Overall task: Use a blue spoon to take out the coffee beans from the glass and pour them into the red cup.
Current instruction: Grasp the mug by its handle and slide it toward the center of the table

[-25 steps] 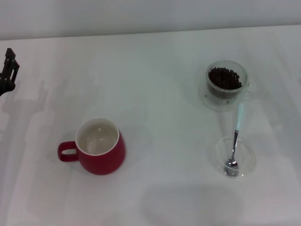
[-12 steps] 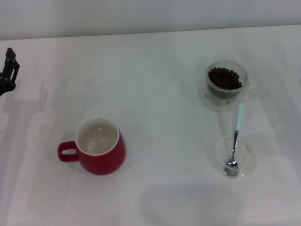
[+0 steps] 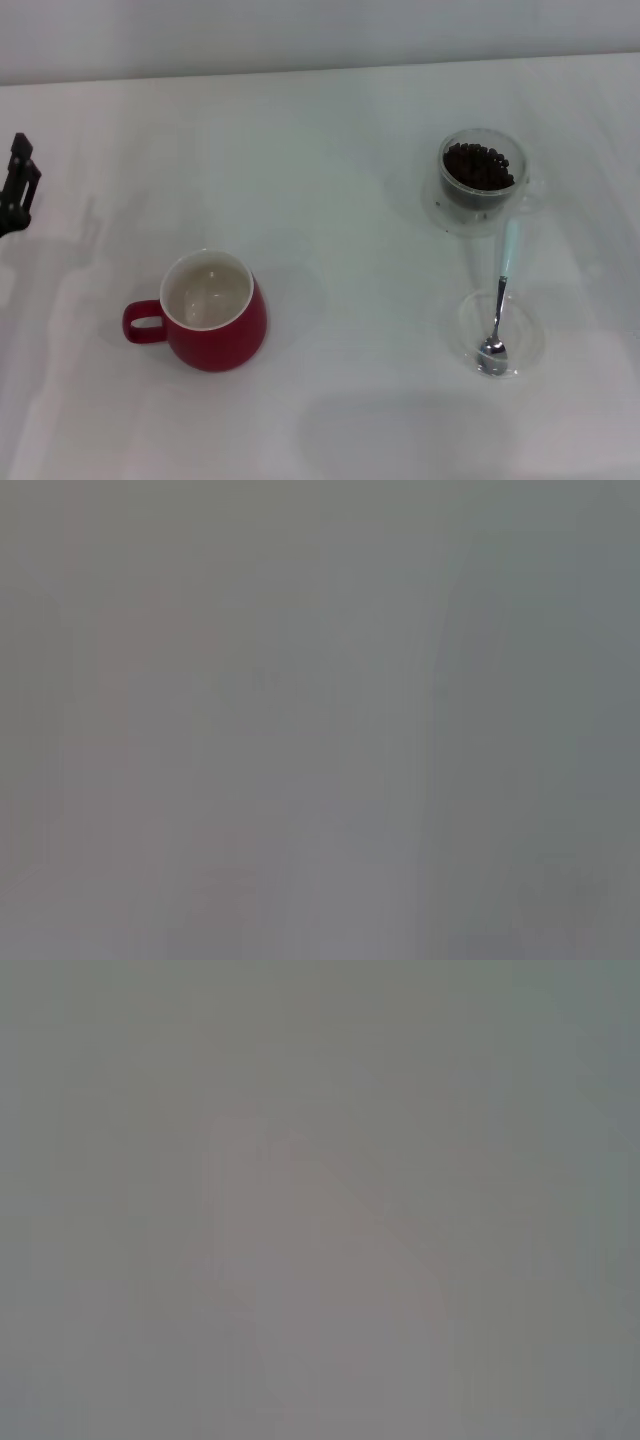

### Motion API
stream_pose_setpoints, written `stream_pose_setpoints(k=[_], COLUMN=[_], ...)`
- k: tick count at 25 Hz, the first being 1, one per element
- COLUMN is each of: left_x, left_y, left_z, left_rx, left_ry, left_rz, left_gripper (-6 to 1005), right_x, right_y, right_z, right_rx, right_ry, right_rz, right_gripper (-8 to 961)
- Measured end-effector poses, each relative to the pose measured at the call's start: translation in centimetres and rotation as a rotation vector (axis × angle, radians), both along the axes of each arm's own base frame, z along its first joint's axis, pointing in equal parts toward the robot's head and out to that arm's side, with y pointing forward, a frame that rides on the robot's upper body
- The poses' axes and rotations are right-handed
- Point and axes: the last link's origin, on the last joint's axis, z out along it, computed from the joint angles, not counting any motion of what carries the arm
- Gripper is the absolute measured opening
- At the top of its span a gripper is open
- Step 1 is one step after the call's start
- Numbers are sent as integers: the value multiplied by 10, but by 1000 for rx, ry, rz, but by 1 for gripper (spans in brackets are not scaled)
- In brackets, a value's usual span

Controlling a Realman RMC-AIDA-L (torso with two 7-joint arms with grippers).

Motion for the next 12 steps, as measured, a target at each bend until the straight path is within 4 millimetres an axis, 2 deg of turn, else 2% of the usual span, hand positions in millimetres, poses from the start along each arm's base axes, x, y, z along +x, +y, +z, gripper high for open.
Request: stream_pose_setpoints(k=[6,12], left_x=[0,0], left_y=[-34,-52], left_z=[-3,-10], left_rx=[-14,-43], left_ry=[40,37], left_rz=[-94,-119], left_gripper=[654,663], right_x=[2,3], right_y=[0,-1], right_z=[8,14], right_rx=[24,41], right_ry=[-12,-33], right_rz=[-7,1], right_gripper=[875,875])
